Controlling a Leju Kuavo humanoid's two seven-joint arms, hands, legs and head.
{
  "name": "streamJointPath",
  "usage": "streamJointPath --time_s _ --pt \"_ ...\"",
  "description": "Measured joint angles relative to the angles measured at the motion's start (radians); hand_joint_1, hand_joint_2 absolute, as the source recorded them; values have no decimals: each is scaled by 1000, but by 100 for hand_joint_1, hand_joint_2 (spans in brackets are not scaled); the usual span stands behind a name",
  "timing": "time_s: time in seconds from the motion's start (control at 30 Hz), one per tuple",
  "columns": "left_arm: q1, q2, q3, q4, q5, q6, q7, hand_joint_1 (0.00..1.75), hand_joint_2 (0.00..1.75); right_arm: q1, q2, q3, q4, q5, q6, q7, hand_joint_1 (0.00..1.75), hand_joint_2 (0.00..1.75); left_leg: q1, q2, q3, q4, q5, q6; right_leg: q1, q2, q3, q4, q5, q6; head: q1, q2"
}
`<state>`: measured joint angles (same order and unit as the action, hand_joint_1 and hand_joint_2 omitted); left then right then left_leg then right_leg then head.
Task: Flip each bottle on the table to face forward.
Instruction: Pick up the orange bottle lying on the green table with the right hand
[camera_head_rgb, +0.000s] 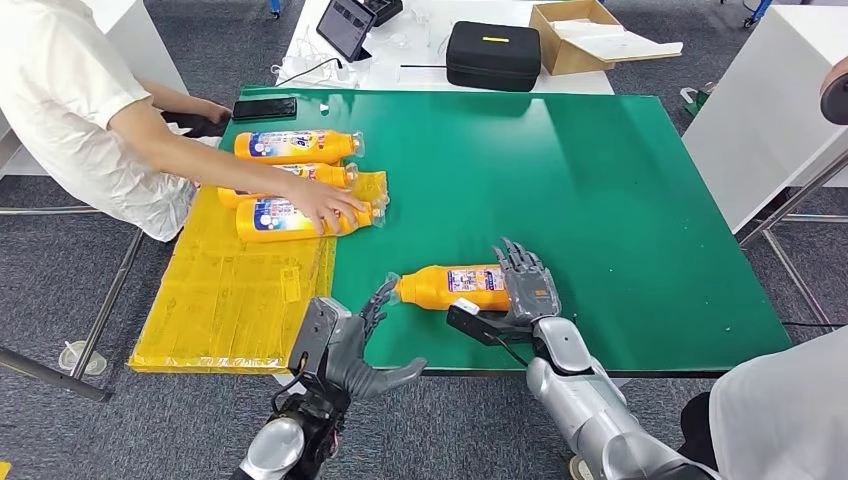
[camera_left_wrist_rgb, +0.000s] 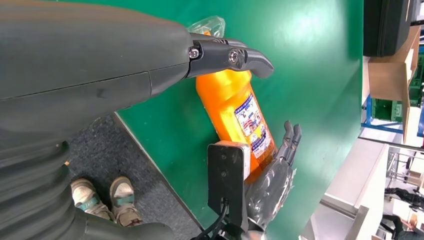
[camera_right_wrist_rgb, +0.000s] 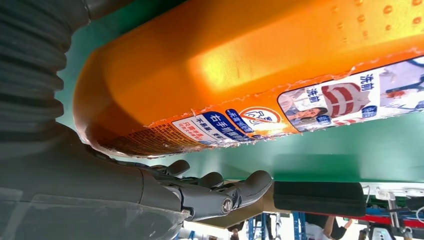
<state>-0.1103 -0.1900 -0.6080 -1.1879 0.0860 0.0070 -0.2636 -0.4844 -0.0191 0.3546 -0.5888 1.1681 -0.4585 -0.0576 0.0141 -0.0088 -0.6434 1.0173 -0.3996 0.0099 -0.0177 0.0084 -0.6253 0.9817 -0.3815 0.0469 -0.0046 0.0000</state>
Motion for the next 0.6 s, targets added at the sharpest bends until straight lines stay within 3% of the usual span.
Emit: streamJointPath --time_s 0.03,0.17,0.2,0.3,0.6 --pt "0 0 -1 0 0 0 0 0 175 -1 0 0 1 0 0 0 4 175 0 0 0 0 0 0 0 0 0 0 0 0 0 0" --pt "0 0 -2 0 0 -4 7 0 175 -5 -1 4 5 9 24 20 167 175 0 0 0 0 0 0 0 0 0 0 0 0 0 0" --pt "0 0 -2 0 0 -6 10 0 175 -9 -2 7 6 13 42 27 175 175 0 0 0 0 1 0 0 0 0 0 0 0 0 0" --pt "0 0 -2 0 0 -14 15 0 175 -28 -11 15 14 -3 116 22 175 175 0 0 1 0 1 0 0 0 0 0 1 0 0 0" --pt "-8 -2 -9 8 8 -21 12 0 175 -87 -49 -35 43 -272 397 -143 175 175 0 1 14 0 -5 0 0 1 3 -2 -4 0 0 0"
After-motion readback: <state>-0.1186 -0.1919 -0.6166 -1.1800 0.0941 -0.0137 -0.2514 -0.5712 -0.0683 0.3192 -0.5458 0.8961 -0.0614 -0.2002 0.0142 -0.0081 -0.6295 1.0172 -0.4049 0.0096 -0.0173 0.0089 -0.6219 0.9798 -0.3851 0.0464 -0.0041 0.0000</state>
